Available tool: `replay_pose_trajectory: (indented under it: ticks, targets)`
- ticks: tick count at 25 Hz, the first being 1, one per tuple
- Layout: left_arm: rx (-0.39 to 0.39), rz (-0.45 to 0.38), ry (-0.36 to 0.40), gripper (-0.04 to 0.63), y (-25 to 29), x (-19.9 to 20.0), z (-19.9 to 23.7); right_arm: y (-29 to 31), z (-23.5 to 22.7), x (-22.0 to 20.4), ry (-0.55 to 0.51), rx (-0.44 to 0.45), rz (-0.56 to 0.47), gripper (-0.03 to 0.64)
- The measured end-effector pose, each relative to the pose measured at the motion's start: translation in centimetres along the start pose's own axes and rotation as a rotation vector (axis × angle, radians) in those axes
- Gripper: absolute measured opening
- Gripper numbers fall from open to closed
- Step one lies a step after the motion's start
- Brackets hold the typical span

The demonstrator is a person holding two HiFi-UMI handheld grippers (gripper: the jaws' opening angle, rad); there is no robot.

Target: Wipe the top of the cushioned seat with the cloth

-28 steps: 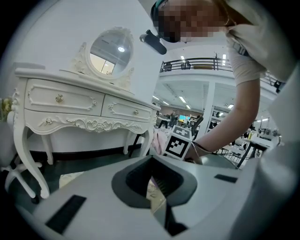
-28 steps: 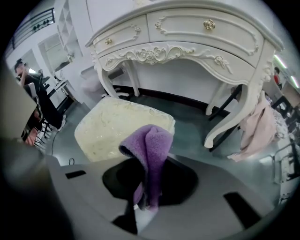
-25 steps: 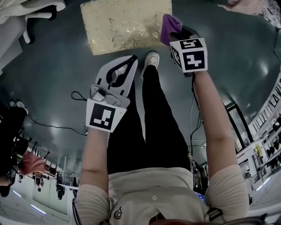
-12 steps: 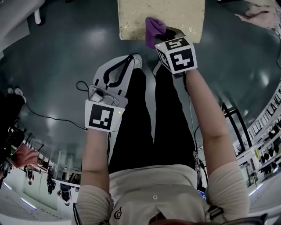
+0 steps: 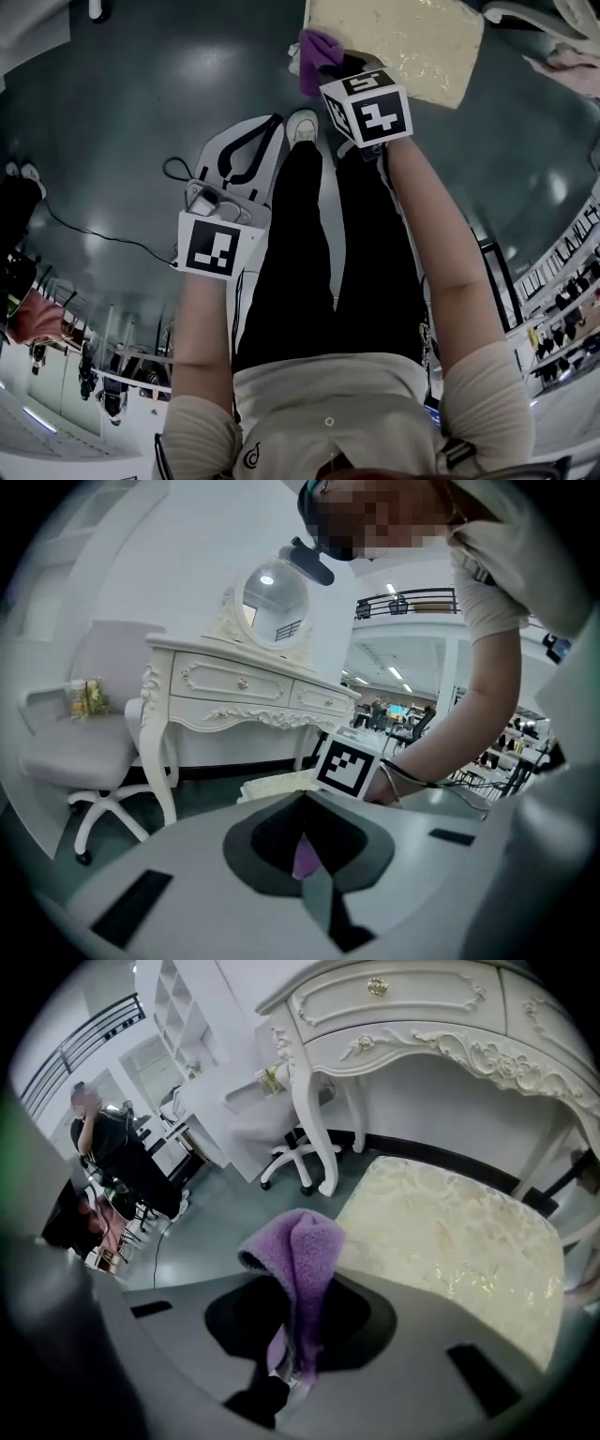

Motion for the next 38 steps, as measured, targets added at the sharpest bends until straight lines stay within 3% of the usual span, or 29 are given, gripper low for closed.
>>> replay_pose_trajectory:
  ticks: [12, 16, 21, 26, 31, 38]
  targets:
    - [-0.010, -0.017, -0.026, 0.012, 2.1, 0.6, -0.3, 0.0, -1.5, -0.1, 0.007, 0.028, 0.013, 0.081]
    - [-0.051, -0.004, 0.024, 0.013, 3.6, 1.2, -1.6, -0.6, -2.6, -0.3, 0.011, 0.013, 0.019, 0.083]
    - [-0.099, 0.008, 0.074, 0.013, 5.8, 1.8, -3.6, -1.7, -5.6, -1.3, 0.032, -0.024, 0.022, 0.083]
    - [-0.082, -0.012, 0.020, 0.012, 7.2, 2.6, -5.2, -3.3, -9.0, -2.7, 0.066, -0.074, 0.021, 0.083]
    - [-0.103, 0.007, 0.063, 0.012, 8.7, 3.2, -6.7, -4.9, -12.1, -3.2, 0.094, -0.090, 0.006, 0.084]
    - [-0.082, 0.005, 0.010, 0.013, 11.2, 4.3, -9.4, -7.2, -16.4, -4.7, 0.131, -0.101, 0.008, 0.086]
Point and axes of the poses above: the fingertips, and each gripper's own axes: y forward along the fingers, z to its left, x out of its top, the point moved 1 cm from there along -y, backward along the fingers, and after that the axes turned 15 degrees about y, right-handed, at the moved point
